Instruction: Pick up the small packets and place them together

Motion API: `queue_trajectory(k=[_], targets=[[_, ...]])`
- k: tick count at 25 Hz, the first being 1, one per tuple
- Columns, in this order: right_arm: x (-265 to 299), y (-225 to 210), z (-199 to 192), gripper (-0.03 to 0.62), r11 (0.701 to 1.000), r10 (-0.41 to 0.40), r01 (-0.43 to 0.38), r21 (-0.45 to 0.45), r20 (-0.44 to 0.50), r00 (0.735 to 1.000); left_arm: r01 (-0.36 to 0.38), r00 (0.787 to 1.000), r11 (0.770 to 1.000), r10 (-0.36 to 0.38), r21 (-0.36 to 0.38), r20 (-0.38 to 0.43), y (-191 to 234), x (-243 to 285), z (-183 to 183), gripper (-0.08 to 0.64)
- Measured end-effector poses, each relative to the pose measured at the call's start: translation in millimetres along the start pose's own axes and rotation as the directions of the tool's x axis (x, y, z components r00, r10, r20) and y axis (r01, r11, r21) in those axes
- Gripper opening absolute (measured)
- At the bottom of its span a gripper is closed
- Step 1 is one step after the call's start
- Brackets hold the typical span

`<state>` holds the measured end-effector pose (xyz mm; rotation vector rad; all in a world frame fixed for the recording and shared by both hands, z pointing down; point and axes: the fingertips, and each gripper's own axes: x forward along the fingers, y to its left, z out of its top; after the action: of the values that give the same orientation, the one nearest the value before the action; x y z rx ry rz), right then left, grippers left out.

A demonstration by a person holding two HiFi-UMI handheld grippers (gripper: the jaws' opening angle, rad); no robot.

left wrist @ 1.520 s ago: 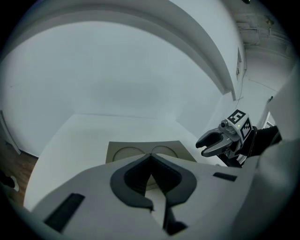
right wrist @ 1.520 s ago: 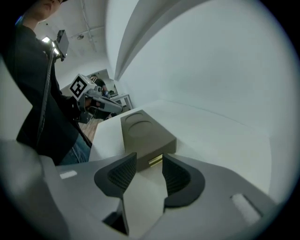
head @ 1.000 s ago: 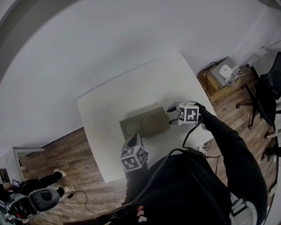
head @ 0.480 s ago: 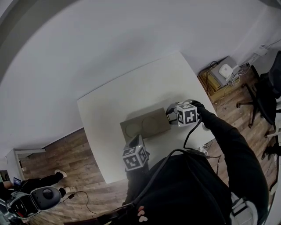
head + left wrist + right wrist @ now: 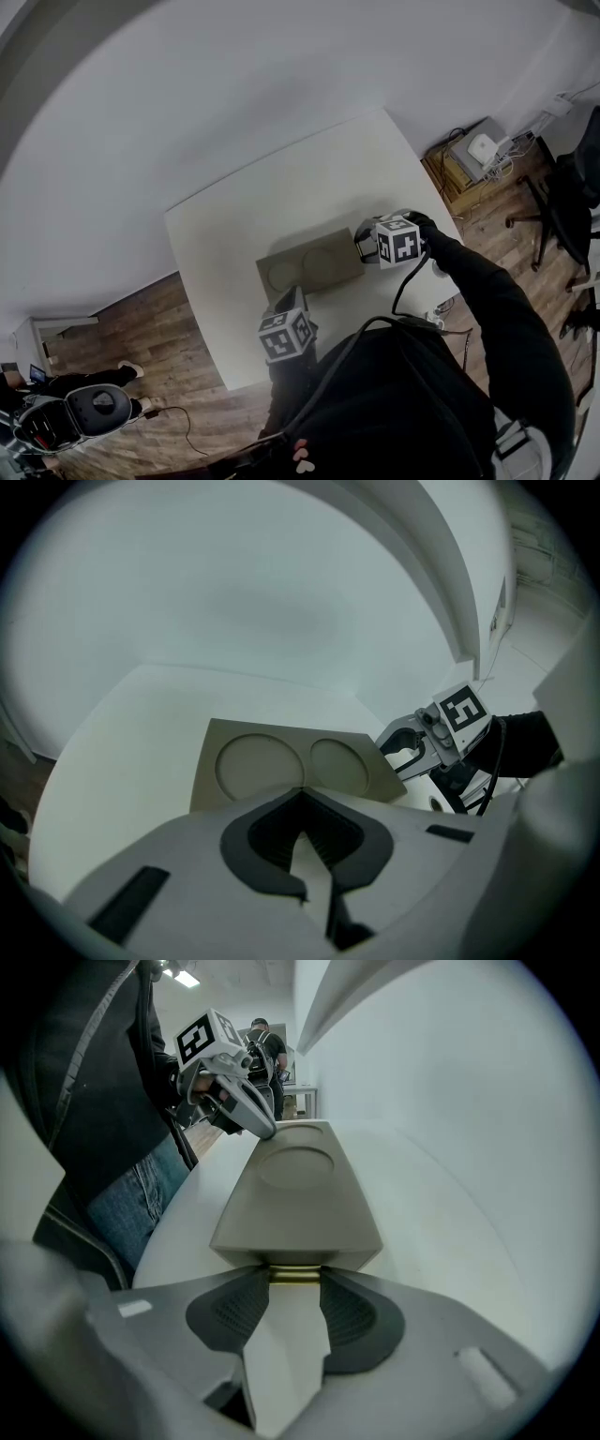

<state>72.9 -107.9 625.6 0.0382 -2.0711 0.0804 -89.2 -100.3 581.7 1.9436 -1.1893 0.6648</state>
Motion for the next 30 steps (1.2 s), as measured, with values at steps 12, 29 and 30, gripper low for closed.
queue_trajectory(k=[12, 29, 30], targets=[[-9.6, -1.3, -18.5, 0.164, 1.000, -0.009, 0.010, 0.022, -0.030, 0.999, 0.016, 1.000, 1.000, -0.015, -0.015, 0.011, 4.9, -0.3, 1.6, -0.002], [-33.5, -1.6, -60.5, 0.166, 0.996, -0.041, 0.045, 0.073, -0.059, 0.997, 0.008, 1.000, 1.000, -0.007, -0.021, 0.018, 1.6, 0.2, 3.5, -0.002], [-35.3, -1.5, -63.6, 0.166, 0.996, -0.043, 0.047, 0.076, -0.063, 0.997, 0.007, 1.000, 1.000, -0.007, -0.022, 0.019, 1.4, 0.0, 3.7, -0.001]])
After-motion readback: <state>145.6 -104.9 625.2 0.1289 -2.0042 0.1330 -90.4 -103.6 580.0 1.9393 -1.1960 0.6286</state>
